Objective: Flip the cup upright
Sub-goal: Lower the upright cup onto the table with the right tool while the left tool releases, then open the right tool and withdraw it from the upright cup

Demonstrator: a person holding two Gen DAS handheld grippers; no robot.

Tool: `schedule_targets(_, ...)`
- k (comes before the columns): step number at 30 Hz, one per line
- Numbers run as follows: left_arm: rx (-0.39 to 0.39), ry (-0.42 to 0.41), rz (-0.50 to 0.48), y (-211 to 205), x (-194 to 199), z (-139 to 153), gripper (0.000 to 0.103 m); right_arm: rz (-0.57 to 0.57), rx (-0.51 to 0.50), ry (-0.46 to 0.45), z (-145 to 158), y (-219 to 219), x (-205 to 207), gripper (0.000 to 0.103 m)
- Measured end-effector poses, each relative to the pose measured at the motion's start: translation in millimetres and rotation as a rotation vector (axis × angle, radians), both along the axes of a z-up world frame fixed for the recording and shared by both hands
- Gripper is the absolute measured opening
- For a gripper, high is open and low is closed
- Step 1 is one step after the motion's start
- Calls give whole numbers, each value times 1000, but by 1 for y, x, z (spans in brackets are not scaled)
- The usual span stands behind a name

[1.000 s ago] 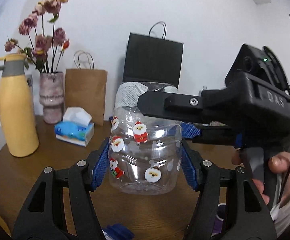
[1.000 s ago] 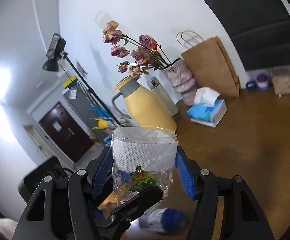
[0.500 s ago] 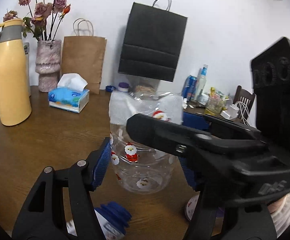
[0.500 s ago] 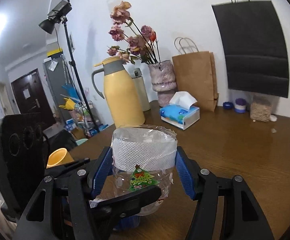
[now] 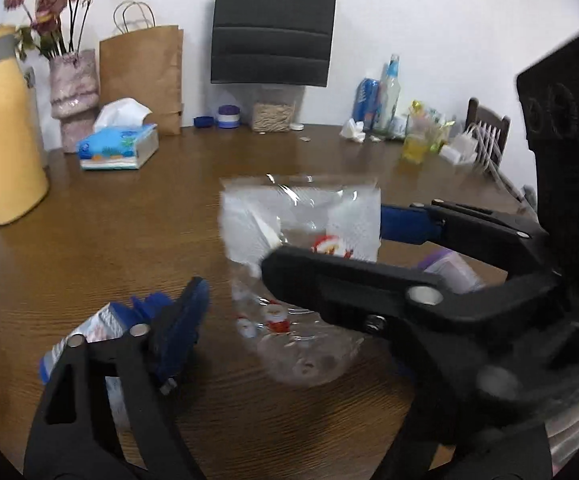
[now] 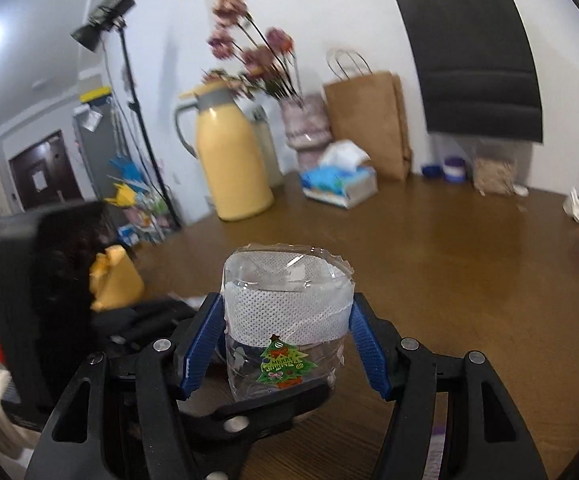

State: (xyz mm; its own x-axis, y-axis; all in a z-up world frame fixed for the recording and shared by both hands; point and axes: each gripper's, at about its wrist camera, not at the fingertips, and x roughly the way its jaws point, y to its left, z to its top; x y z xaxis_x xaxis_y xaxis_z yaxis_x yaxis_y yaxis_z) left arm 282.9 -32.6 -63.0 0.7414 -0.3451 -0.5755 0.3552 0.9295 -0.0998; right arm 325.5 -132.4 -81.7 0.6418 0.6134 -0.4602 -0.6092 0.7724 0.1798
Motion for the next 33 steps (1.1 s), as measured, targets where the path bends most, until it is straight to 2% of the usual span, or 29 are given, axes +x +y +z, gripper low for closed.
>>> schedule_targets(1, 16, -3, -17, -1, -4, 0, 80, -9, -17, 5, -4, 0, 1, 67)
schedule_targets(3, 55, -3, -32, -3, -9, -3, 90, -19, -33, 15, -12, -3, 1, 67)
schedule_targets(9, 165, -26, -56, -5, -29, -11, 102, -14, -48, 27, -15, -12, -11, 69)
schedule_targets(14, 150, -20, -40, 2, -36, -12, 103, -6, -99, 41, -20, -11, -24, 69)
schedule_targets(18, 132, 17, 0, 6, -35, -13, 103, -10, -87, 48, -18, -10, -28, 73)
schedule_targets(20, 120, 10, 12, 8, -39, -9, 103, -15, -81, 39, -14, -10, -32, 79)
schedule_targets(26, 121, -19, 49, 19, -58, 2, 103, -39, -72, 8, 2, -19, -53, 79)
schedule_targets(30, 117, -35, 98, 33, -81, 14, 103, -115, -75, -4, 15, -39, -82, 79)
schedule_targets(33, 62, -75, 134, 47, -107, 27, 103, -188, -84, -34, 27, -56, -112, 80)
